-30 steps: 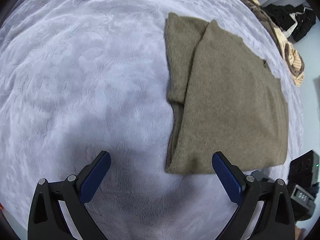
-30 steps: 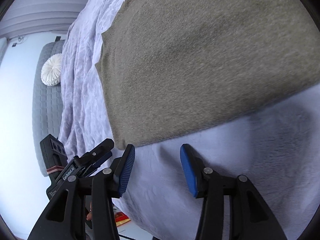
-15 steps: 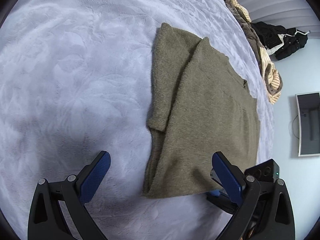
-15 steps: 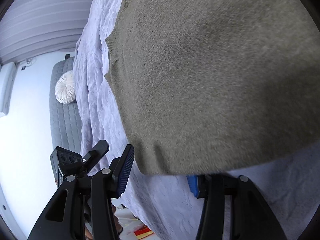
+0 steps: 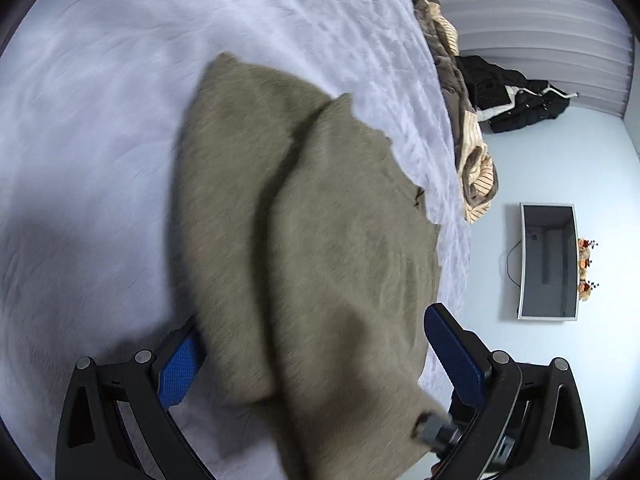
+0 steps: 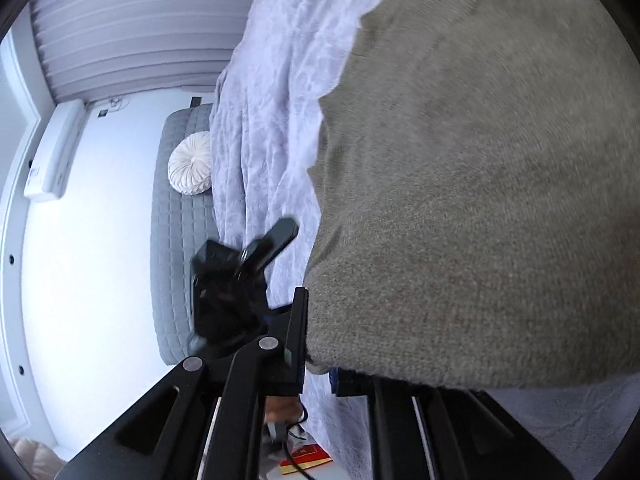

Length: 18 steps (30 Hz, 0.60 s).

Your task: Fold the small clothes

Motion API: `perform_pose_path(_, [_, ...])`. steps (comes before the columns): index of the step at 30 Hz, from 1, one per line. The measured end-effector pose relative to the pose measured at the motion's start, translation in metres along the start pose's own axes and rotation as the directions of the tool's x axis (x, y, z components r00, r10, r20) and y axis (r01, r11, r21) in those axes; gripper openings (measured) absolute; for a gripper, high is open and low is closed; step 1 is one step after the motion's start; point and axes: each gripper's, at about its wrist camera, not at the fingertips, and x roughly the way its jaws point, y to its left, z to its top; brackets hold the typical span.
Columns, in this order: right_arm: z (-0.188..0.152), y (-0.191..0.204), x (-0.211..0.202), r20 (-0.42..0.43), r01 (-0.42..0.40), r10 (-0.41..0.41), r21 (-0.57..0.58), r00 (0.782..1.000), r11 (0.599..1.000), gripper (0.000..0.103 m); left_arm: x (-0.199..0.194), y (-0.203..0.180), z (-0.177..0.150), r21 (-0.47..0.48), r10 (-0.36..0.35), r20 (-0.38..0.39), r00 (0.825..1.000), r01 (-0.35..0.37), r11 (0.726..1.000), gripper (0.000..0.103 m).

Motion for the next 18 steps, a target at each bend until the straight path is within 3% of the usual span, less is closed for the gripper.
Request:
perform_pose_path(4, [-0.005, -0.002, 0.005, -0.030, 0.028, -0.029, -0.023, 0.999, 0.999, 0.009, 0.014, -0.038, 0.006, 0.146, 0.065, -0.004, 0.998, -0.063, 0.987, 0.101])
perform_pose_path(8, [-0.012, -0.014, 0.015, -0.093, 0.088, -0.090, -0.023, 0.992, 0.996, 0.009, 0.035, -0.042, 0.005, 0.178, 0.158, -0.031, 0.987, -0.150, 0.972, 0.101])
perform_pose_path(11, [-0.021, -0.033, 0.021, -0.163, 0.131, -0.123, 0.040, 0.979, 0.991, 0.013, 0.046, -0.033, 0.003, 0.181, 0.242, -0.044, 0.969, -0.230, 0.956, 0.072])
perform_pose_path(13, [-0.026, -0.039, 0.020, -0.216, 0.182, -0.170, 0.038, 0.962, 0.983, 0.013, 0.049, -0.026, 0.002, 0.190, 0.306, -0.046, 0.951, -0.292, 0.937, 0.043])
perform_pose_path(16, [-0.030, -0.036, 0.004, -0.264, 0.261, -0.263, -0.043, 0.928, 0.964, 0.023, 0.043, -0.023, 0.002, 0.184, 0.299, -0.039, 0.954, -0.287, 0.940, 0.037])
perform_pose_path(18, [-0.022, -0.023, -0.016, -0.229, 0.279, -0.300, -0.120, 0.926, 0.953, 0.028, 0.043, -0.025, 0.001, 0.196, 0.313, -0.035, 0.949, -0.301, 0.933, 0.037])
